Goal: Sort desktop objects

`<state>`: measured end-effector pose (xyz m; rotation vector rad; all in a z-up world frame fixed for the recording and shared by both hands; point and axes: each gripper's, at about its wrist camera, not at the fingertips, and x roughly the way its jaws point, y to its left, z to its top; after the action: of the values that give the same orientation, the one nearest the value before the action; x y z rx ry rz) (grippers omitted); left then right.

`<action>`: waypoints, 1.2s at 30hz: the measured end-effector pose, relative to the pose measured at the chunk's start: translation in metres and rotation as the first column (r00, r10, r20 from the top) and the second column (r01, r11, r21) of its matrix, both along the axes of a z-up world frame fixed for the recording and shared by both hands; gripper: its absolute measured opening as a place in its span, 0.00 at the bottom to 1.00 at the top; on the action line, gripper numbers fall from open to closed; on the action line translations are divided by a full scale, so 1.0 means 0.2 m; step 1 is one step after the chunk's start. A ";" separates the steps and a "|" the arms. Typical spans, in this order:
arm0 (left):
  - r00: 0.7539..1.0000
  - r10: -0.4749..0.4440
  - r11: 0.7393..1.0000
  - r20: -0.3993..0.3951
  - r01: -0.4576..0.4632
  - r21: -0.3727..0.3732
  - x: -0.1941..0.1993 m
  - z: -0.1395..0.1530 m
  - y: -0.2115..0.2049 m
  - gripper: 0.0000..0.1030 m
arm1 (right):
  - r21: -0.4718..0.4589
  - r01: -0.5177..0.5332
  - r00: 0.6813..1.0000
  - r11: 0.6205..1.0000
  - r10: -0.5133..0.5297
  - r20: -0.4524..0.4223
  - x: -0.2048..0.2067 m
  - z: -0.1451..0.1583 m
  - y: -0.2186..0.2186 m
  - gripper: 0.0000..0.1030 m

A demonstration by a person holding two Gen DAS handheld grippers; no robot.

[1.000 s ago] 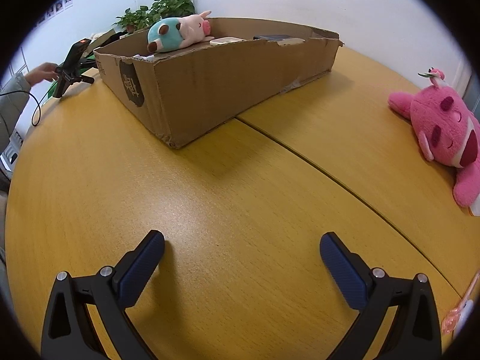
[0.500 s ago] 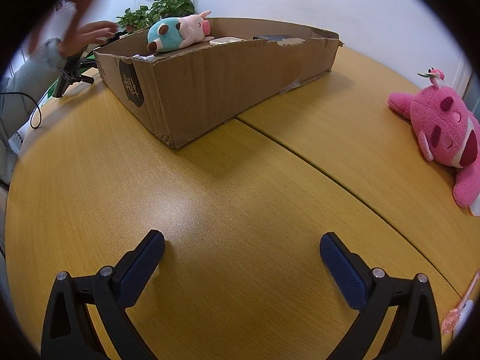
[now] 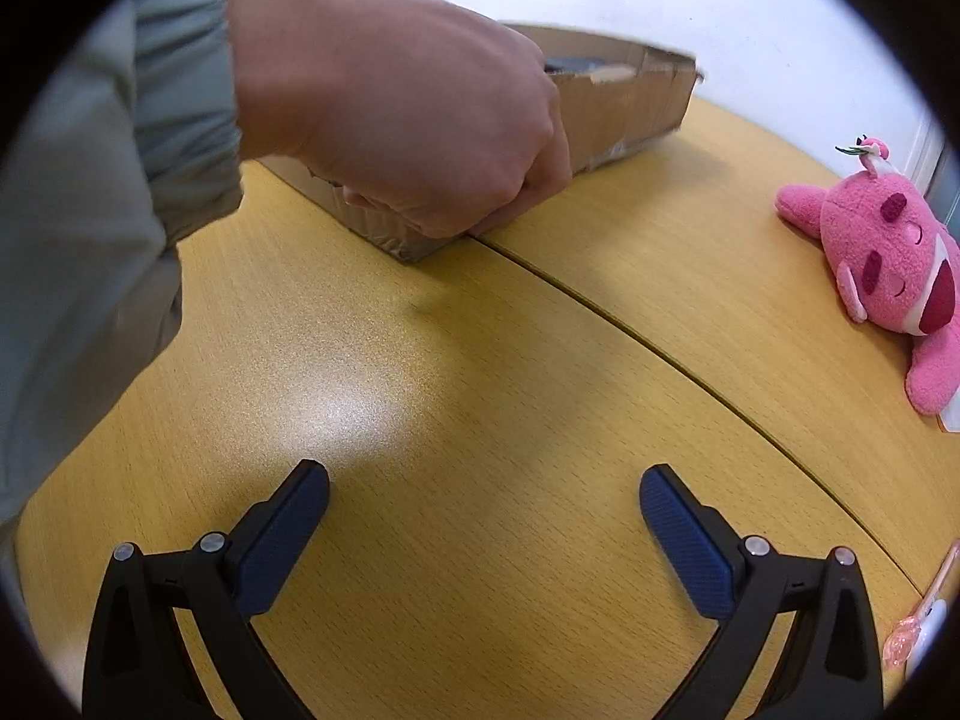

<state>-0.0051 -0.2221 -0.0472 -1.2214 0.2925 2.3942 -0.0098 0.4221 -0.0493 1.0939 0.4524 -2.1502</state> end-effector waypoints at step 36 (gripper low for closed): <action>1.000 -0.001 1.000 -0.002 0.001 0.000 0.00 0.00 0.00 1.00 | 0.001 0.002 1.000 1.000 -0.002 -0.001 0.01 0.02 -0.01 1.00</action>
<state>-0.0056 -0.2220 -0.0469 -1.2188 0.2940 2.3946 -0.0087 0.4211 -0.0459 1.0938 0.4529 -2.1526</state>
